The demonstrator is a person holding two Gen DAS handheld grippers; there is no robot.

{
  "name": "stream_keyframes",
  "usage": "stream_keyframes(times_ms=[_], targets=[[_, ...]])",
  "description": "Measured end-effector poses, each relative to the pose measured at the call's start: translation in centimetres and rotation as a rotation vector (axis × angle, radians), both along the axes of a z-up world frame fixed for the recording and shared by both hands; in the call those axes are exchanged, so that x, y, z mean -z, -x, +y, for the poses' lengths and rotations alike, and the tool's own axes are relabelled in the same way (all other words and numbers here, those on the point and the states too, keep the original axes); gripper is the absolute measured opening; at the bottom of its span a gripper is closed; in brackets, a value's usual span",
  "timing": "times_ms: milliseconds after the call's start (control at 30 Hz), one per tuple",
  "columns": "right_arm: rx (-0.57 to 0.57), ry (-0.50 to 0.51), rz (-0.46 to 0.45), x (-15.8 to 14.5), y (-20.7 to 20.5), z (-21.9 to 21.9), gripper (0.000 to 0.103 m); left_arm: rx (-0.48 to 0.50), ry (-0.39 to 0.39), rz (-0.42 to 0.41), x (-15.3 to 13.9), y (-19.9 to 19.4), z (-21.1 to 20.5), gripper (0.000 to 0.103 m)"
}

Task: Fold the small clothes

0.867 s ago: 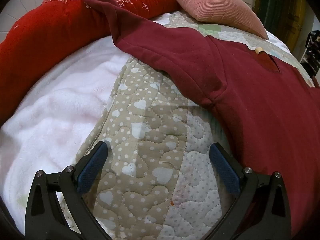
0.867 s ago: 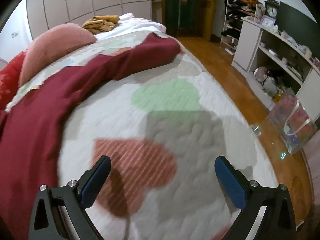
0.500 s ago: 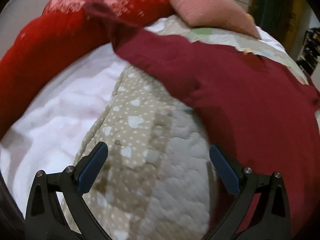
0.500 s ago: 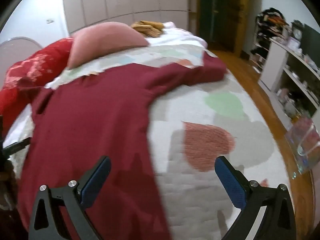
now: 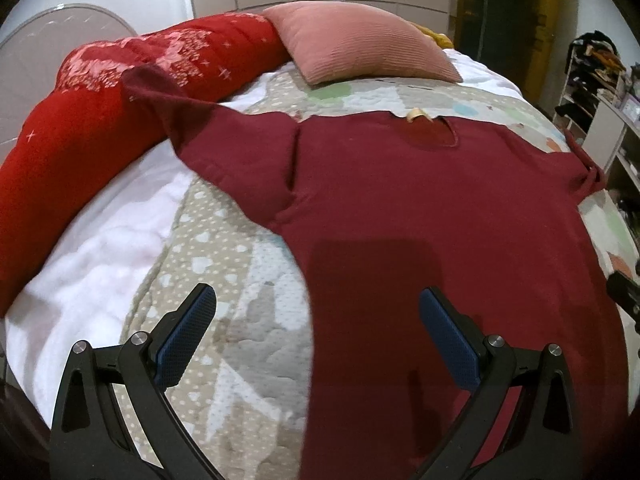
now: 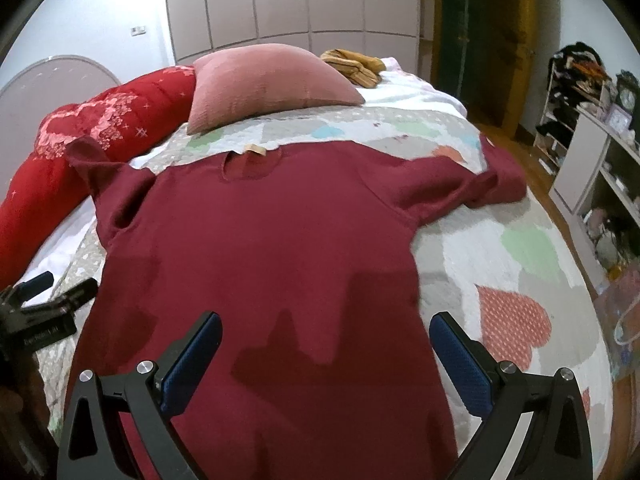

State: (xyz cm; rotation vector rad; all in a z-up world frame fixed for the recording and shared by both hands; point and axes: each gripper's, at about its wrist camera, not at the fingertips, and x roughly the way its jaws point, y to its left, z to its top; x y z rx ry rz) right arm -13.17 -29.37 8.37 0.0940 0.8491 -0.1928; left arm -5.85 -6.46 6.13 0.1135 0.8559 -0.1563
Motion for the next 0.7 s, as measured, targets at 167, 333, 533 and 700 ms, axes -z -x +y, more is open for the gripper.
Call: stream_keyframes(times_ms=[167, 333, 533, 700], targets=[[-0.009, 0.001, -0.006, -0.2, -1.1, 0.8, 0.103, 0.014, -0.008, 0.005, 0.0, -0.1, -1.2, 0.102], [-0.01, 0.01, -0.005, 0.0, -1.9, 1.4, 0.103, 0.011, -0.008, 0.004, 0.2, -0.2, -1.6, 0.102], [0.018, 0.015, -0.009, 0.4, -2.5, 1.1, 0.103, 0.021, -0.003, 0.007, 0.4, -0.4, -2.3, 0.102], [0.022, 0.019, 0.001, 0.6, -2.9, 0.9, 0.103, 0.042, 0.008, 0.022, 0.7, -0.6, -3.1, 0.102]])
